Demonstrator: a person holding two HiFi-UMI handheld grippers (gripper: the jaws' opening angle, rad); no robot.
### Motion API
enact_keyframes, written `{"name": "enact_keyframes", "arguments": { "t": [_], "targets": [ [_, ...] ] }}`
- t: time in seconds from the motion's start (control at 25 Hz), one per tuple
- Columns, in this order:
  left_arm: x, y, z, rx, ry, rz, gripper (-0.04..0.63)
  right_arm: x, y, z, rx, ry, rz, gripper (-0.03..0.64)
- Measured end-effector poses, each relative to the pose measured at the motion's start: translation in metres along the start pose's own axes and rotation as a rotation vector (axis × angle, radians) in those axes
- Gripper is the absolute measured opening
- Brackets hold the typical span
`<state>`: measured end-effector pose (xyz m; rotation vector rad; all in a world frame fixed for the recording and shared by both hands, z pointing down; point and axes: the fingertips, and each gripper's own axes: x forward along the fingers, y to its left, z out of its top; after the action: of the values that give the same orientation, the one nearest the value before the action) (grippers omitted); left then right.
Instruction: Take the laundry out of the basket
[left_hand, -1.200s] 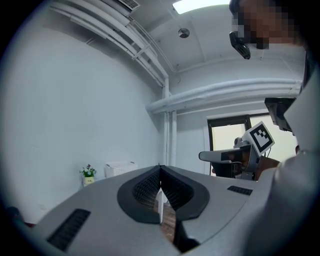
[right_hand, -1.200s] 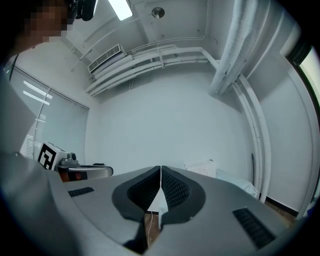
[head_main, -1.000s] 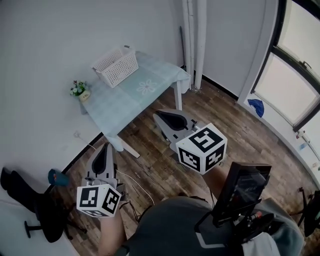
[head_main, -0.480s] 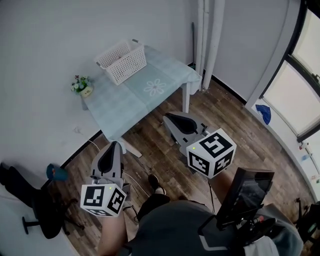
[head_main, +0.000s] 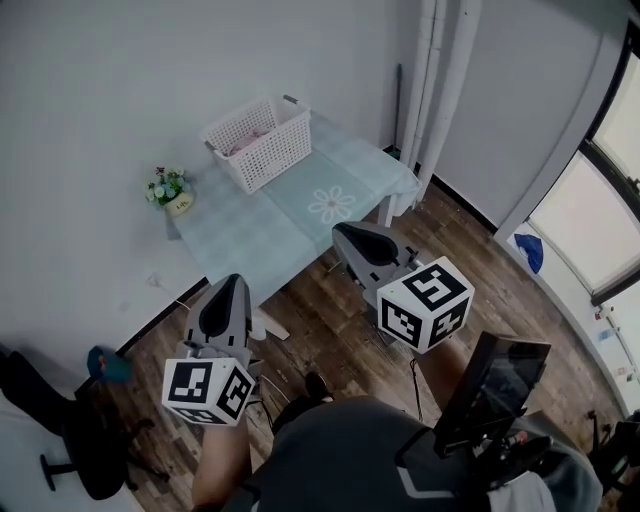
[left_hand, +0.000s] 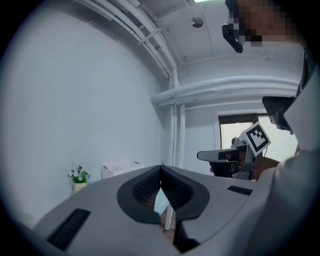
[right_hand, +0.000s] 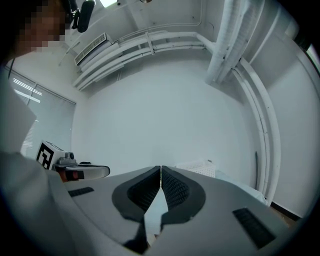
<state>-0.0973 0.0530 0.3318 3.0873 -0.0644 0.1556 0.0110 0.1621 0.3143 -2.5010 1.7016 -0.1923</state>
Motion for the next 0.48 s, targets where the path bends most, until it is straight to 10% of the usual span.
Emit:
{"name": "enact_keyframes", "arguments": {
  "t": [0.48],
  "targets": [
    [0.036,0.101,0.006,-0.045,-0.013,-0.003,0.008,0.106,0.015,0.004,-0.043,0.051,0.013,0.017]
  ]
}}
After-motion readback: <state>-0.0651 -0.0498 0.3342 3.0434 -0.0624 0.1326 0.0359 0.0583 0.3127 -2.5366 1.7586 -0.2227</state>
